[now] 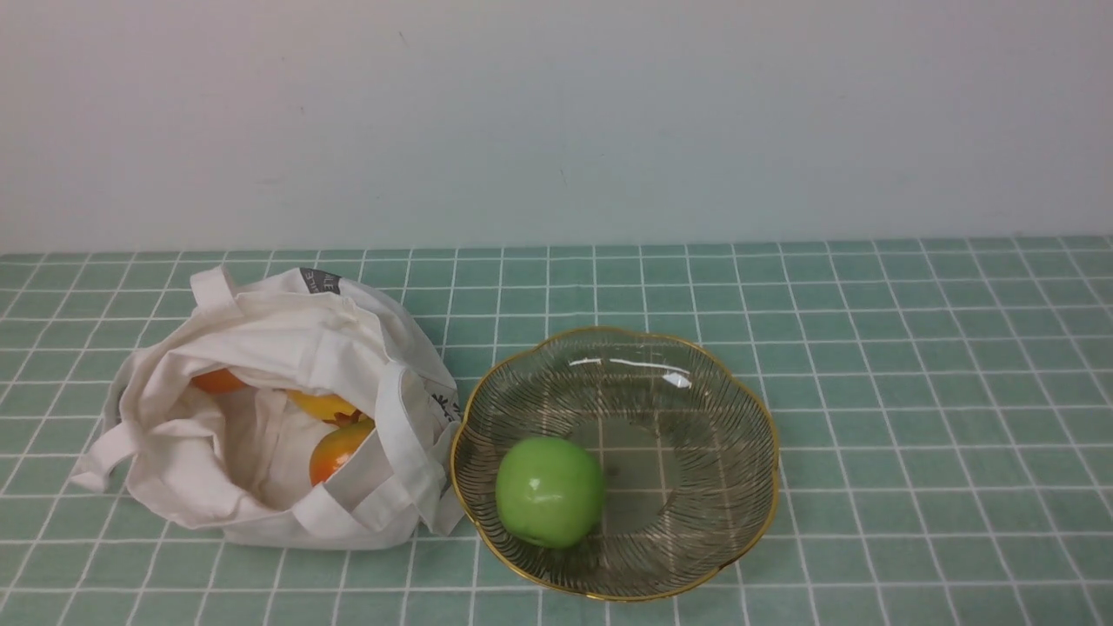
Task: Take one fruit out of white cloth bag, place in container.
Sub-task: 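Reach into the bag and grasp the red fruit inside it with the left gripper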
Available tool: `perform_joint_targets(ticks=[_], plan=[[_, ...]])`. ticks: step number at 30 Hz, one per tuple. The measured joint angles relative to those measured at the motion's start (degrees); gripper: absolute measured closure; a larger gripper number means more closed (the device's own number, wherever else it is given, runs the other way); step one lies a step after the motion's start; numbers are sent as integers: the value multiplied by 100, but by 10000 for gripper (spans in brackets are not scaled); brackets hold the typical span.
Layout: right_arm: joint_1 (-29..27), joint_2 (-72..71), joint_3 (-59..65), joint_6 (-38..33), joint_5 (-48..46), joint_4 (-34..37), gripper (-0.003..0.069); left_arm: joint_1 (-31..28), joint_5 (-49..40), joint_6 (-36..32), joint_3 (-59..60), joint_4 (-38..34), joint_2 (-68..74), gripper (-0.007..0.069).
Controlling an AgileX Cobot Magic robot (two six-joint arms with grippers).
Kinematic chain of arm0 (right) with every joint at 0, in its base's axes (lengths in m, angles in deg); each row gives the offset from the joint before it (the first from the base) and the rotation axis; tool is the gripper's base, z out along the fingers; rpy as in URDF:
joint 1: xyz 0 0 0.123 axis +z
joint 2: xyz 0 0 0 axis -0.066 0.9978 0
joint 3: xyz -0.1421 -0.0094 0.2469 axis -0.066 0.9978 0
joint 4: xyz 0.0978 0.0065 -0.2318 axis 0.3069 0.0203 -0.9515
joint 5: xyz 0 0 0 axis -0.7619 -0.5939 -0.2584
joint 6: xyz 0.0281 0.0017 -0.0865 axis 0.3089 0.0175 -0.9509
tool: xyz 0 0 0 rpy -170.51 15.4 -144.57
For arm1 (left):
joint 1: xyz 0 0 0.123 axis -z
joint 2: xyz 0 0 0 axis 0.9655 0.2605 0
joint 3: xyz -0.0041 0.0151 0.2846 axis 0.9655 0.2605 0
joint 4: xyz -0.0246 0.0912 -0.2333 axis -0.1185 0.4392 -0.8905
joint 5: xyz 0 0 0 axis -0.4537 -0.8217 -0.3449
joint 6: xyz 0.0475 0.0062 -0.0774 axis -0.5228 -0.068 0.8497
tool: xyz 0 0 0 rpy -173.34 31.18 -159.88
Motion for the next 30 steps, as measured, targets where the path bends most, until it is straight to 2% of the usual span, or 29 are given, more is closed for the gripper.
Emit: perform_joint_targets(ticks=[1,2,5,6,8,11,13,16,20,27,30], plan=[[0,0,0,0,0,0,674,0,-190,-26,-651,113,127,632],[0,0,0,0,0,0,674,0,-382,-41,-807,178,217,632],[0,0,0,0,0,0,674,0,-2194,-228,-2116,529,1113,632],[0,0,0,0,0,0,674,0,-2194,-239,-2194,548,1188,632],[0,0,0,0,0,0,674,0,-3900,-374,-2991,739,2132,632],[0,0,0,0,0,0,674,0,-5766,-756,-3837,860,3542,632],[0,0,0,0,0,0,674,0,-6521,-1054,-4258,911,4342,632],[0,0,0,0,0,0,674,0,-7093,-1600,-4721,928,5523,632],[0,0,0,0,0,0,674,0,-7251,-2170,-5261,849,6866,632],[0,0,0,0,0,0,674,0,-7354,-2401,-5927,684,8245,628],[0,0,0,0,0,0,674,0,-7366,-2591,-6112,644,8729,589]])
